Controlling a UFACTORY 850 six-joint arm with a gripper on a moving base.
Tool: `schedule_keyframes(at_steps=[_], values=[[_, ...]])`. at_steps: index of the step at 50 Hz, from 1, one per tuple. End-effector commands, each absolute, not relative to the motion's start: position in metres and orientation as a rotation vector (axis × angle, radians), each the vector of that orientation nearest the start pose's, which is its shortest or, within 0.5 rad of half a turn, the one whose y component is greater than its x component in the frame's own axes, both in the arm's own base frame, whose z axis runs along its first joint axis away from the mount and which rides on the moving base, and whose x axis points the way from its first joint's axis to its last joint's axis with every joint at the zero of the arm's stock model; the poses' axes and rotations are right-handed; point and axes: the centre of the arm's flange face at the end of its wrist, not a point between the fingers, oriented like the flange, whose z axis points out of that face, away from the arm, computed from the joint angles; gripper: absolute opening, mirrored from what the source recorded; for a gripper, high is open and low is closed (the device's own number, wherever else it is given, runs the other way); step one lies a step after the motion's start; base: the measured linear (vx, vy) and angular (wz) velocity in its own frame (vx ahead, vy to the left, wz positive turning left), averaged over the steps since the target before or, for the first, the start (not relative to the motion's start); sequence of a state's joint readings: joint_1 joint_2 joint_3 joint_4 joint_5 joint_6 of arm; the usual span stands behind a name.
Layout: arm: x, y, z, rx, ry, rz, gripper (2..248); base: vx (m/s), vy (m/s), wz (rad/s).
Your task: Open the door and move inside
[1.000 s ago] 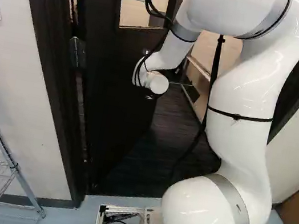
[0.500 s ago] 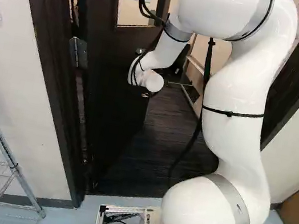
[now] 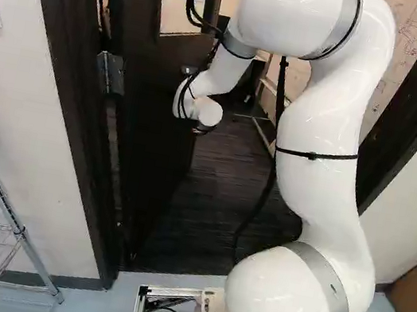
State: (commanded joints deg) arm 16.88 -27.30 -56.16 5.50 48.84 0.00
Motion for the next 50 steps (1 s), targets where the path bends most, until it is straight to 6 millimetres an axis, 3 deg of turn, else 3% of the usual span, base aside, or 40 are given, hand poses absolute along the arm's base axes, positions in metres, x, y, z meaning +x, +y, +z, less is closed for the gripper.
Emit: schedule_keyframes(at_steps=[50], values=[[0.606, 0.221, 0.384, -2.204, -0.485, -1.841, 247, 0.0, 0.0, 0.0]])
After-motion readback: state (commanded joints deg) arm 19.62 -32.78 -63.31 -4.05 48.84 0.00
